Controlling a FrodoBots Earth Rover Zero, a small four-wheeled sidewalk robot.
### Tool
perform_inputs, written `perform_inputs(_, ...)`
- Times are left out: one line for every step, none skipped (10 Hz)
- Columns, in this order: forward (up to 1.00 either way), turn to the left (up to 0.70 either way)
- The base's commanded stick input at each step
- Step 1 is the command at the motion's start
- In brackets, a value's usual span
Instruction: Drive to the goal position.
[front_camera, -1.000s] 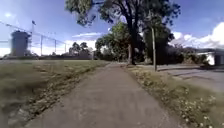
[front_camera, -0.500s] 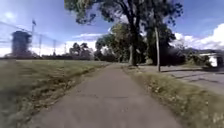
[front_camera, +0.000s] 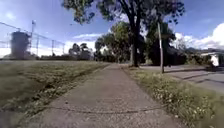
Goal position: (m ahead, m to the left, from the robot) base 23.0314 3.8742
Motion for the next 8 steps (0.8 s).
perform_inputs(1.00,0.00)
perform_inputs(1.00,0.00)
perform_inputs(1.00,0.00)
perform_inputs(1.00,0.00)
perform_inputs(1.00,0.00)
perform_inputs(1.00,0.00)
perform_inputs(1.00,0.00)
perform_inputs(1.00,0.00)
